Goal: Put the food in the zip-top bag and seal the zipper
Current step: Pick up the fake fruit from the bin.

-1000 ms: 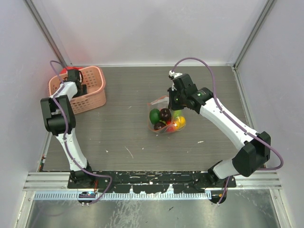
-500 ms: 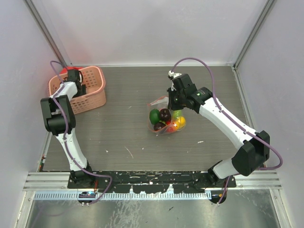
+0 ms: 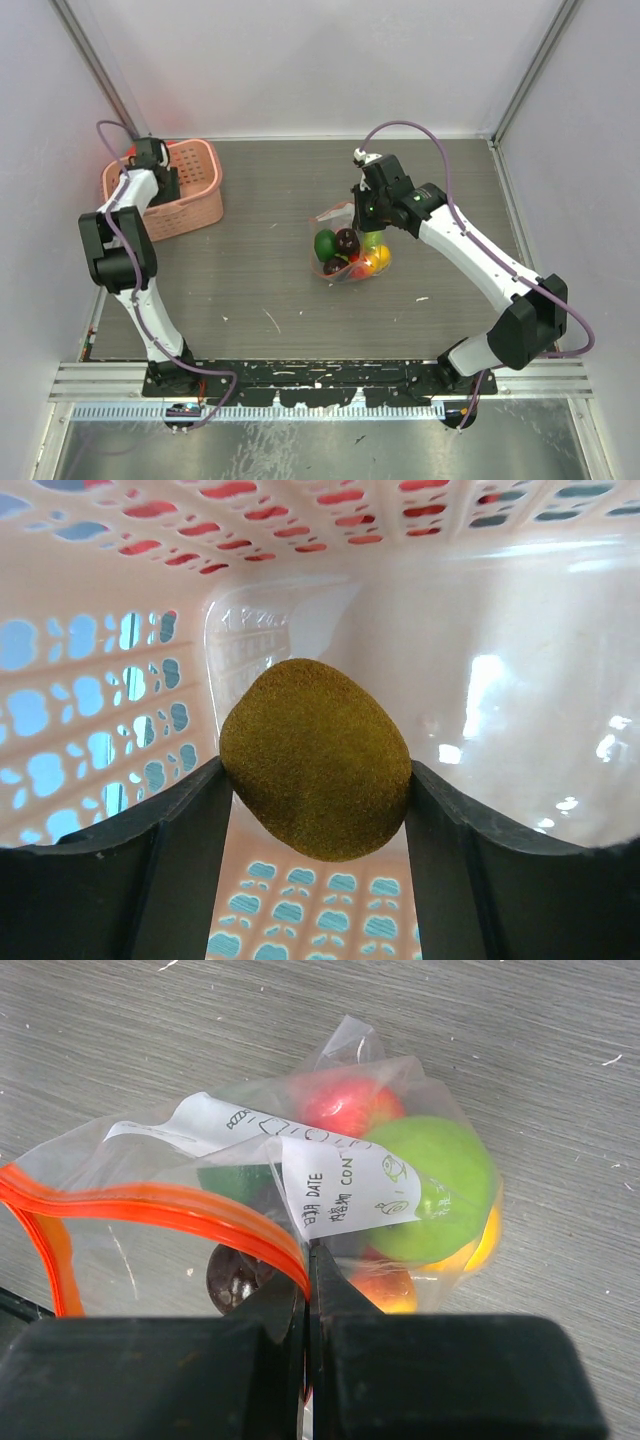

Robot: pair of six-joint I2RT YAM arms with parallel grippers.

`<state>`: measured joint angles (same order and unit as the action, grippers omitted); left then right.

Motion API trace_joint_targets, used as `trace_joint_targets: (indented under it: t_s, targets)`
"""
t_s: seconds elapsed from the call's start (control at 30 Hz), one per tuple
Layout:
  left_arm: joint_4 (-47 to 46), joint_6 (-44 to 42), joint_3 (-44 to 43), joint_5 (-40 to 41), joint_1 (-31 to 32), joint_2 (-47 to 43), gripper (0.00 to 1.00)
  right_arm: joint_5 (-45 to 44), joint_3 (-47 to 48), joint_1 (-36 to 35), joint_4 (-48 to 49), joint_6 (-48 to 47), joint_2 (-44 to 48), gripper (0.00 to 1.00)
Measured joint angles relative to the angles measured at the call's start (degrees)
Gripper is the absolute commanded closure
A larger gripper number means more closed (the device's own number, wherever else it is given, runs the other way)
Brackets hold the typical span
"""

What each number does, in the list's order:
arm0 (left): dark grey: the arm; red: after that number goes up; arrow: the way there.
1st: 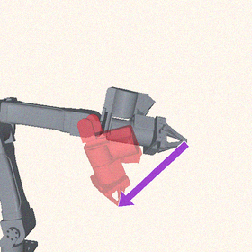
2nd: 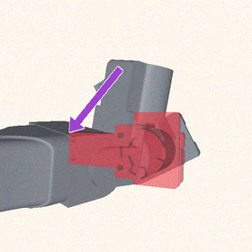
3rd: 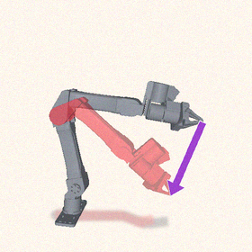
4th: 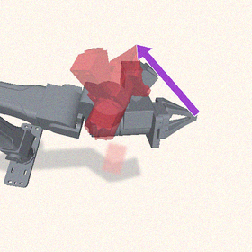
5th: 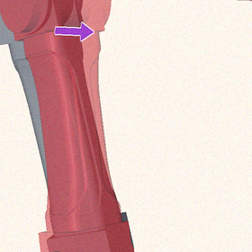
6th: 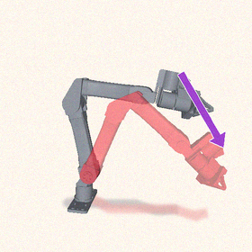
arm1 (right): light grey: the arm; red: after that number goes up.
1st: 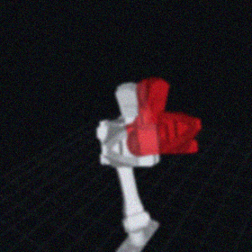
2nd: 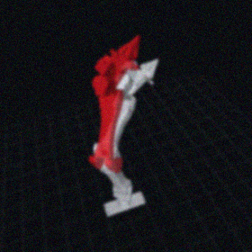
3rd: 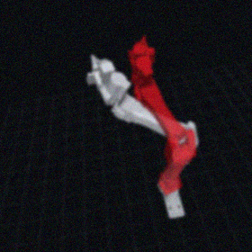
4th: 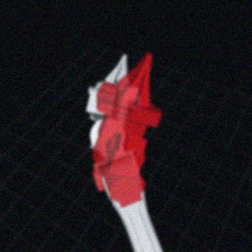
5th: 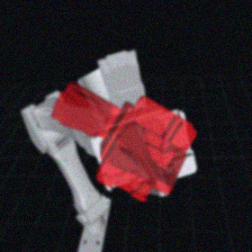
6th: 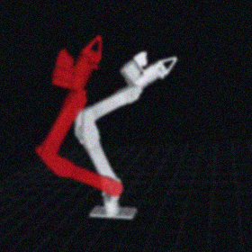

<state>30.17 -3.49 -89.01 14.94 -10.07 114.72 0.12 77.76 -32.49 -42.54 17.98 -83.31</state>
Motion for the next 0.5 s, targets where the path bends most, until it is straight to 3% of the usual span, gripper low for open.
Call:
trace_joint_targets:
  t_s: [0.5]
  targets:
    - [0.0,5.57,0.72,-10.05,0.59,-11.63,0.5,-0.04,0.28,0.0,0.02,0.2,0.0,0.99]
